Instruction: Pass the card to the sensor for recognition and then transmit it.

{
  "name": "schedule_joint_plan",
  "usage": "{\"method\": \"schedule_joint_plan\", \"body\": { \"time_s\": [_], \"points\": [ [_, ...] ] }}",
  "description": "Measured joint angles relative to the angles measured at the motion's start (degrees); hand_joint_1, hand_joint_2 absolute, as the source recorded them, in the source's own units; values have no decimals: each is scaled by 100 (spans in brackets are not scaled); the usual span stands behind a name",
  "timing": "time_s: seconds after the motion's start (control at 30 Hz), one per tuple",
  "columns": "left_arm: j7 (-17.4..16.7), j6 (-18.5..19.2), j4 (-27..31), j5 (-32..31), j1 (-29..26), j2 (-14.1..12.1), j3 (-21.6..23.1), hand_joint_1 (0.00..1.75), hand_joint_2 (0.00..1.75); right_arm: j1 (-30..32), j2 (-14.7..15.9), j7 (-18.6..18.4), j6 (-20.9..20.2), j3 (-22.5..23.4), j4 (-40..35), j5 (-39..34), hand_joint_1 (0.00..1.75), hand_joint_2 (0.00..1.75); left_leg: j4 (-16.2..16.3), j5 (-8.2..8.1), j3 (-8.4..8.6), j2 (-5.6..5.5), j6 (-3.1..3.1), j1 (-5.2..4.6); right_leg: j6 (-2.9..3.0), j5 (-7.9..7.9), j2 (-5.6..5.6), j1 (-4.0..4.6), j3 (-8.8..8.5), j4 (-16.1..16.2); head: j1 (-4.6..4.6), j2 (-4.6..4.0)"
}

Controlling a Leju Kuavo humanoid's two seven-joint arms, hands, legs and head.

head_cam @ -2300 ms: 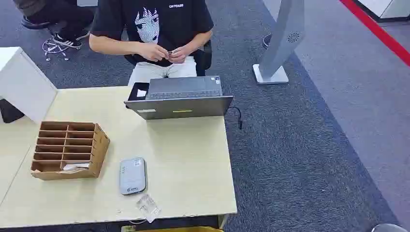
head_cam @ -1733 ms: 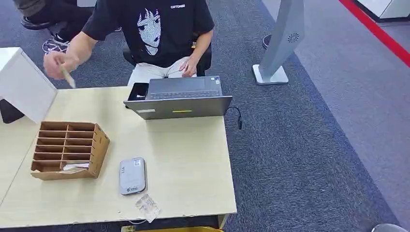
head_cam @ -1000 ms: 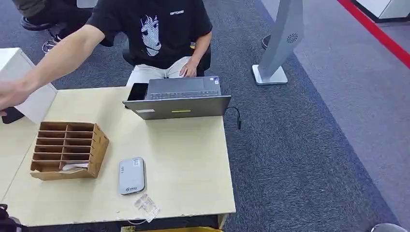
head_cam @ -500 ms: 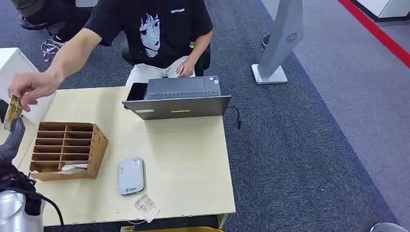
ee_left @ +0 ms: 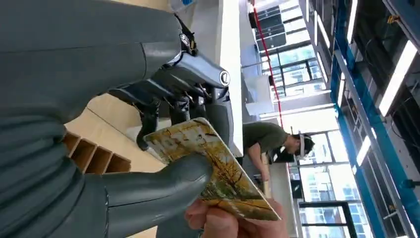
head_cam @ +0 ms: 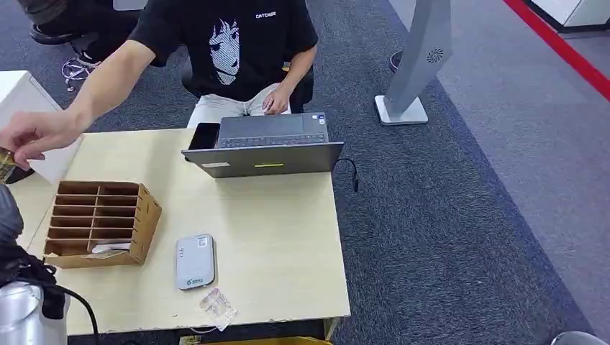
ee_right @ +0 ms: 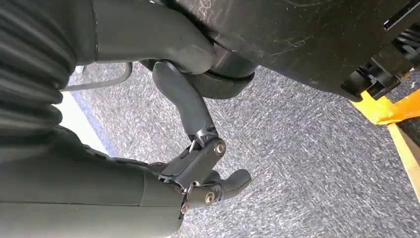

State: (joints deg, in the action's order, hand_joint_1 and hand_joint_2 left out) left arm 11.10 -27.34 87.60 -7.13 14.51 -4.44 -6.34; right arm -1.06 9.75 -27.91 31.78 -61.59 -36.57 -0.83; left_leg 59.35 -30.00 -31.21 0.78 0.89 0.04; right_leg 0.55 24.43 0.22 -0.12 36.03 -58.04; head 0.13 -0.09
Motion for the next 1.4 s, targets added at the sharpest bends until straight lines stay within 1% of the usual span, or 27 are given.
{"method": "schedule_joint_plan", "body": {
  "time_s": [0.43,0.5,0.57,0.67,0.73,0.87,1.0,1.07,1.17,1.3,1.4],
  "points": [
    [-18,30,0,11,-53,-26,0,175,175,23,2,-102,-2,26,-98,81,0,175,0,1,-2,-1,0,0,0,-1,0,0,0,0,0,0],
    [-24,146,4,-8,-80,-24,4,175,175,32,2,-140,-7,37,-120,109,0,175,0,1,-1,0,0,0,0,-1,0,0,1,0,0,0],
    [-50,353,59,-159,-164,-18,74,175,175,50,11,-183,-15,59,-170,120,0,175,0,1,-1,0,0,0,0,0,1,0,2,0,0,2],
    [-76,670,251,-351,-344,39,355,175,175,85,35,-260,-20,96,-275,164,0,175,1,1,-3,-2,0,-2,-1,0,0,0,3,1,0,2],
    [-102,876,432,-467,-490,101,620,175,175,122,55,-304,-20,135,-354,190,0,175,0,-1,-3,0,2,-2,-1,0,1,-2,3,1,2,2],
    [-314,1326,708,-782,-829,153,1168,175,175,199,103,-358,-17,212,-507,181,0,175,1,-4,-4,0,5,-5,-2,0,2,-3,3,4,0,2],
    [-385,1500,793,-885,-1078,205,1551,175,175,255,138,-361,-17,282,-603,188,0,175,0,-4,-6,0,5,-4,-2,1,1,-3,4,4,0,2],
    [-472,1615,793,-929,-1189,232,1648,175,175,269,140,-363,-15,306,-616,192,0,175,0,-5,-6,0,5,-4,-1,1,1,-3,4,4,0,0],
    [-690,1722,791,-1027,-1387,262,1750,175,175,294,142,-374,0,341,-636,188,0,175,0,-4,-8,1,5,-2,-1,1,2,-1,8,3,0,0],
    [-1110,1738,719,-1414,-1541,262,1792,175,175,326,146,-380,20,383,-675,181,0,175,-1,-4,-9,1,5,-1,-1,1,1,-1,8,3,-2,0],
    [-1228,1753,573,-1512,-1599,251,1792,175,175,346,151,-396,20,422,-702,170,0,175,-1,-3,-10,0,4,-1,-1,1,0,-1,8,3,0,0]
  ]
}}
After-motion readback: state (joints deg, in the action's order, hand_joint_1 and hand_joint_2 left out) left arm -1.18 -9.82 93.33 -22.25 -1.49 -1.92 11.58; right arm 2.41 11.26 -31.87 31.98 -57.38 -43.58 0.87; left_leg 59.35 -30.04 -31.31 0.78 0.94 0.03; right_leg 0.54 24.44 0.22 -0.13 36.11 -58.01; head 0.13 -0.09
